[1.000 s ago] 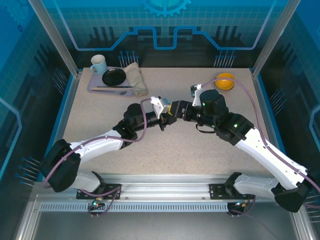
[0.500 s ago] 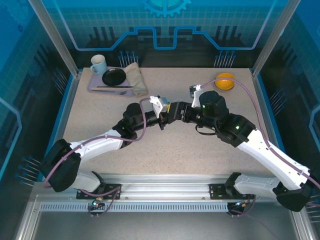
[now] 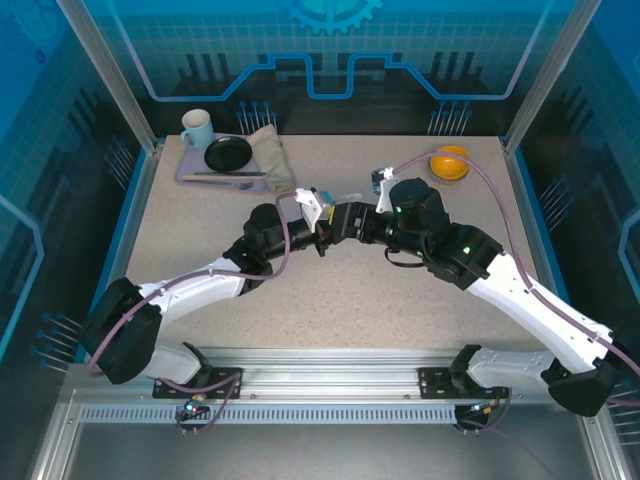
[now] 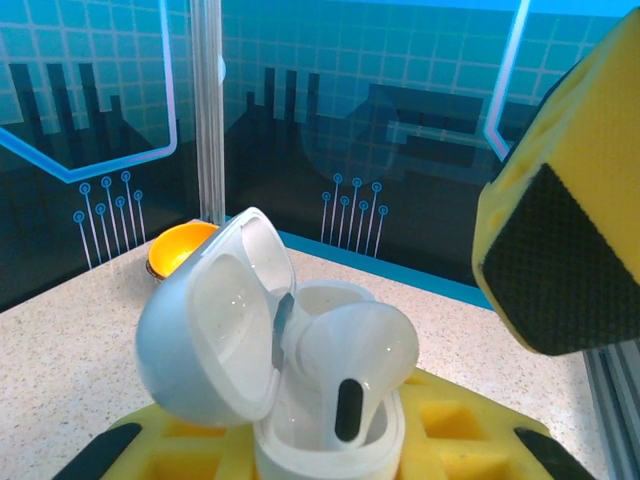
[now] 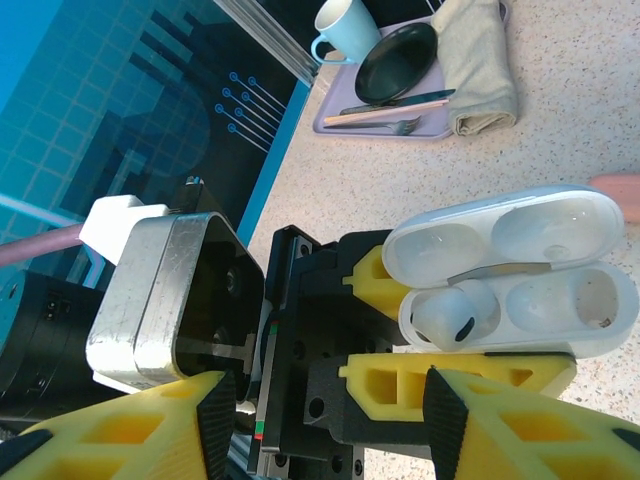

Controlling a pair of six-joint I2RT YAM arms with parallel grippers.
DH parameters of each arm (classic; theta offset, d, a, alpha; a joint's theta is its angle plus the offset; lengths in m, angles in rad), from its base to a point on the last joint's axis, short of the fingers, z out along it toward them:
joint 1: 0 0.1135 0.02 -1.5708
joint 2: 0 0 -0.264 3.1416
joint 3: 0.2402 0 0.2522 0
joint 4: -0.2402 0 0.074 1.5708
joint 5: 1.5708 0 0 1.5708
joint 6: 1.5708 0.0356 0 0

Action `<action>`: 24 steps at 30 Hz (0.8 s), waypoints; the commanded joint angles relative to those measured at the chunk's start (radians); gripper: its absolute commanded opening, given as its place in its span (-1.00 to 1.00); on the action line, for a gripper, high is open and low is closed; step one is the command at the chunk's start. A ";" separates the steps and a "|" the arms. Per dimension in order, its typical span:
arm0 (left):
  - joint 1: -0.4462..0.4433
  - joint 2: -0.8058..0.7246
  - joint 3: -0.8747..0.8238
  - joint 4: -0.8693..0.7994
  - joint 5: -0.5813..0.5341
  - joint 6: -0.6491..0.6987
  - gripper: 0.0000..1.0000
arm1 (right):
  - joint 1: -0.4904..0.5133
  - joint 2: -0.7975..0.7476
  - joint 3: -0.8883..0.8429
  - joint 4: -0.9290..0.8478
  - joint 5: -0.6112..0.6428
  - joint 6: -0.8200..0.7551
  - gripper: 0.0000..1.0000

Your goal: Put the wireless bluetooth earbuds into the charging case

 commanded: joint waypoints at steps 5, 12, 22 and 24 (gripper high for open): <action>-0.017 -0.002 0.030 0.031 0.033 0.010 -1.00 | 0.001 0.047 0.048 0.044 -0.030 -0.026 0.12; -0.018 0.007 0.027 0.042 0.043 -0.006 -1.00 | -0.017 0.077 0.068 0.073 -0.056 -0.018 0.12; -0.016 -0.001 0.014 0.041 0.036 0.009 -1.00 | -0.025 -0.015 0.078 0.063 -0.014 -0.039 0.12; -0.013 -0.006 0.010 0.041 0.035 0.013 -1.00 | -0.036 -0.041 0.069 0.047 0.009 -0.048 0.12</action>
